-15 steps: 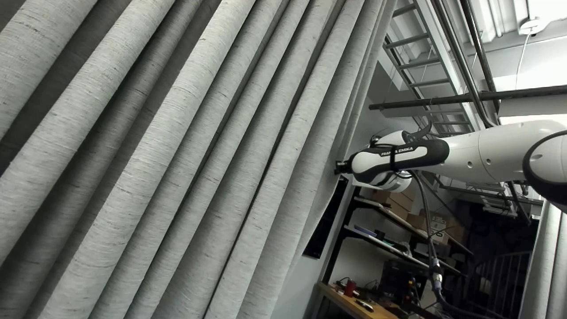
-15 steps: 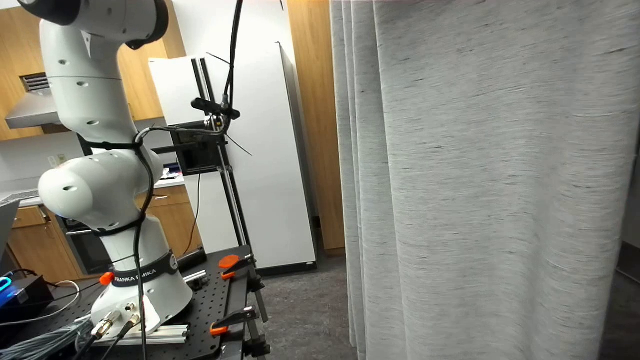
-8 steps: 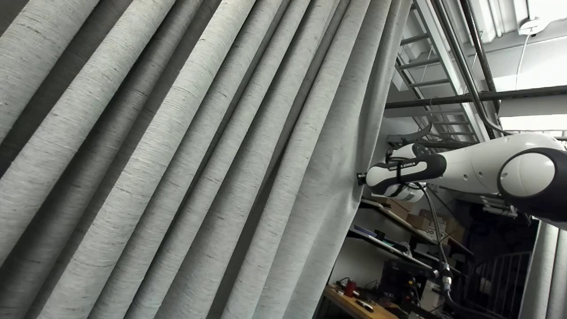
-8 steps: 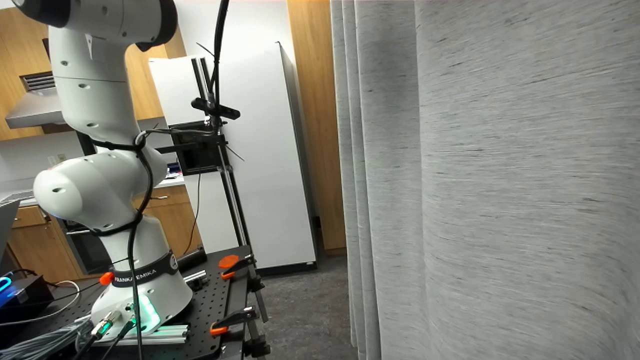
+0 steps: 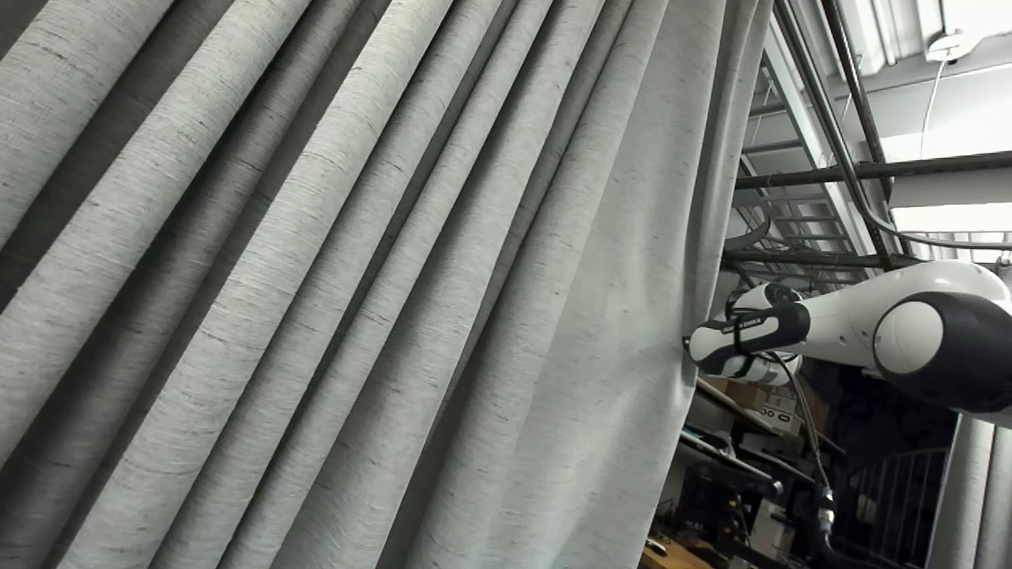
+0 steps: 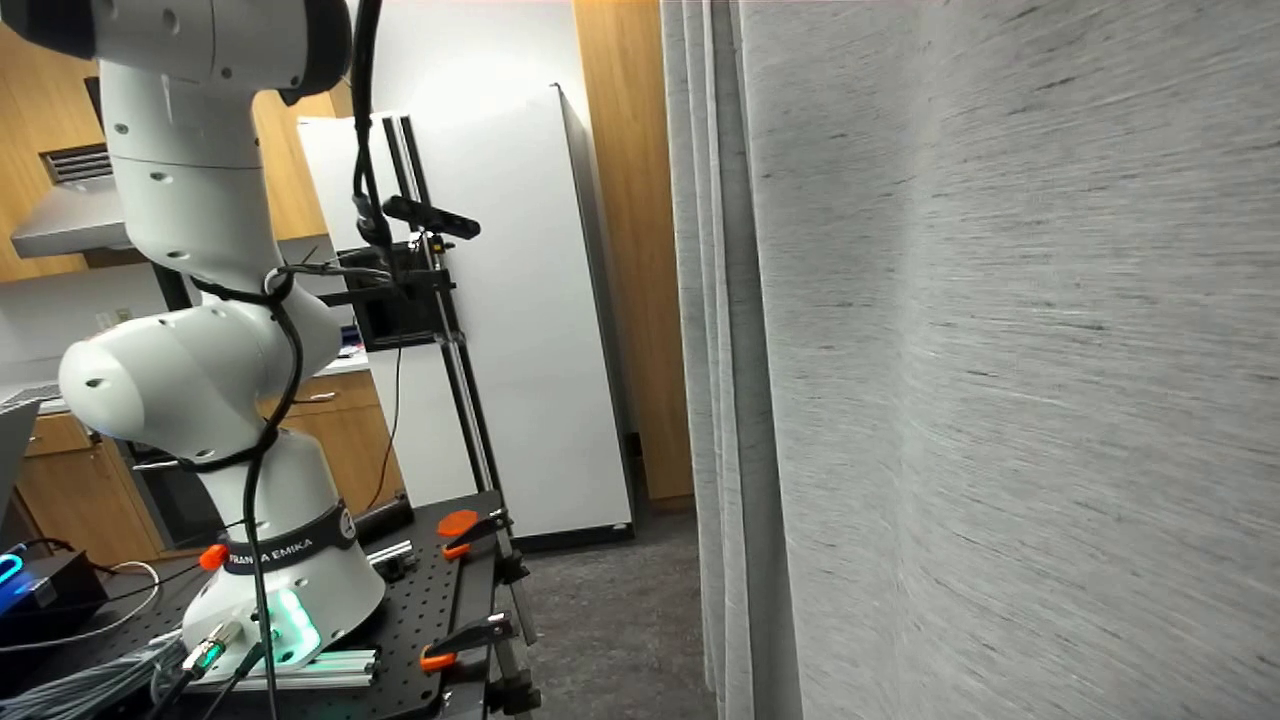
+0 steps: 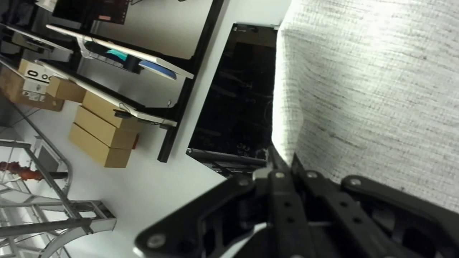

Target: Open the curtain and close it

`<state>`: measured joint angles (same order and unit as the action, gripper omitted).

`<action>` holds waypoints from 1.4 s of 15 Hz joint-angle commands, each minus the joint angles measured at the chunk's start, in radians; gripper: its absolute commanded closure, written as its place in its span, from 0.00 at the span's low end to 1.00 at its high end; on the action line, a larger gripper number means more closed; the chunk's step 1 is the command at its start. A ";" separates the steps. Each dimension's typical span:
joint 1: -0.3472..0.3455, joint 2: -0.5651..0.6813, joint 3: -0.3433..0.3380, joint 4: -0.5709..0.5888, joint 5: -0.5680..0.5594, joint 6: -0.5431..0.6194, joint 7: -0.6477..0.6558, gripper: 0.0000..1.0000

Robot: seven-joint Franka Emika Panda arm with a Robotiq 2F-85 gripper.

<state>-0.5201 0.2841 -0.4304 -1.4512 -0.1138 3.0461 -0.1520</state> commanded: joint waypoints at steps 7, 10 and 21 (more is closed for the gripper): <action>-0.137 0.062 -0.081 -0.034 -0.009 -0.014 -0.005 1.00; -0.153 0.064 -0.116 -0.049 -0.012 -0.007 -0.002 1.00; -0.173 0.117 -0.203 -0.009 0.002 0.017 0.015 1.00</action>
<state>-0.6629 0.3221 -0.6095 -1.4337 -0.1180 3.1055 -0.1527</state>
